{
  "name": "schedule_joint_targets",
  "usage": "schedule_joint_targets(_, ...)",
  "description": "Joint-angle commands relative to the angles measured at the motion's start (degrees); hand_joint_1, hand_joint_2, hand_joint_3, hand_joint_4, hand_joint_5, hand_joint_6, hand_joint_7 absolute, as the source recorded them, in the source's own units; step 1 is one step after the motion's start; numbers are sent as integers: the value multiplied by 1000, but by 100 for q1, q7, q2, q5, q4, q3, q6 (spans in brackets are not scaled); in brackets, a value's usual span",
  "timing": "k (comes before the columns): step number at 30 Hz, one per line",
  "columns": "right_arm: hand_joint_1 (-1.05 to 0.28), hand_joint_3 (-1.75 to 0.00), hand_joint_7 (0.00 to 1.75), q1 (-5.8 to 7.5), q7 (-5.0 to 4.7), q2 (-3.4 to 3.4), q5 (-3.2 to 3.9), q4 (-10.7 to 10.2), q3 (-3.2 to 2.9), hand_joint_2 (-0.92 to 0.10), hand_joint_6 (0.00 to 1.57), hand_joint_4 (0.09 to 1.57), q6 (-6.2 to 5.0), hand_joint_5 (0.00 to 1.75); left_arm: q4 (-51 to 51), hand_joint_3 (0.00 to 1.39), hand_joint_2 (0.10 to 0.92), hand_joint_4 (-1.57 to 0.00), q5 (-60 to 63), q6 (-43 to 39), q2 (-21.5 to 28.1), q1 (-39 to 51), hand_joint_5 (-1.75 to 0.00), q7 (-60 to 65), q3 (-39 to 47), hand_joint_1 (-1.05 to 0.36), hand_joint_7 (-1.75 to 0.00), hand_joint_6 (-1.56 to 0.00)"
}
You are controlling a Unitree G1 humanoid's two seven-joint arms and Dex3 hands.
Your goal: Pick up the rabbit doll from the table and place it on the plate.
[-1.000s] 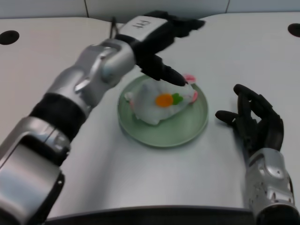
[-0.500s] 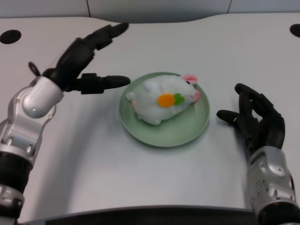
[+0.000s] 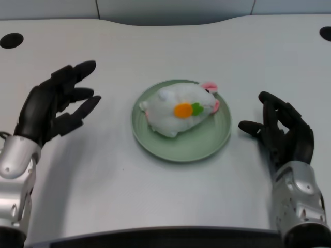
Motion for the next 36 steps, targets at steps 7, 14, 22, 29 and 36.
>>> schedule_joint_targets(7,-303,-286,447,36,34,9,26,7,7,-921,712,767,15,1027,-852,442,921,-299,-831,820,-407,777,-1318,-21,426,-508,-264,-575)
schedule_joint_targets(14,-312,-287,451,48,74,13,32,15,8,-921,702,736,-32,1036,-1308,547,921,-267,-1326,988,-661,1283,-1395,-212,564,-488,-339,-537)
schedule_joint_targets(22,-320,-268,460,62,75,12,36,-34,-1,-921,710,740,1,1032,-1456,579,921,-274,-1457,1341,-771,1559,-1511,-113,640,-500,-463,-511)
schedule_joint_targets(29,-310,-288,463,61,108,-18,28,3,-6,-921,705,747,-42,1046,-1479,553,921,-269,-1864,1452,-912,1674,-1574,-278,803,-532,-586,-464)
schedule_joint_targets(36,-311,-301,459,100,112,-7,38,-97,1,-921,701,736,1,1039,-1515,525,921,-306,-2034,1493,-992,1789,-1617,-316,856,-533,-720,-419)
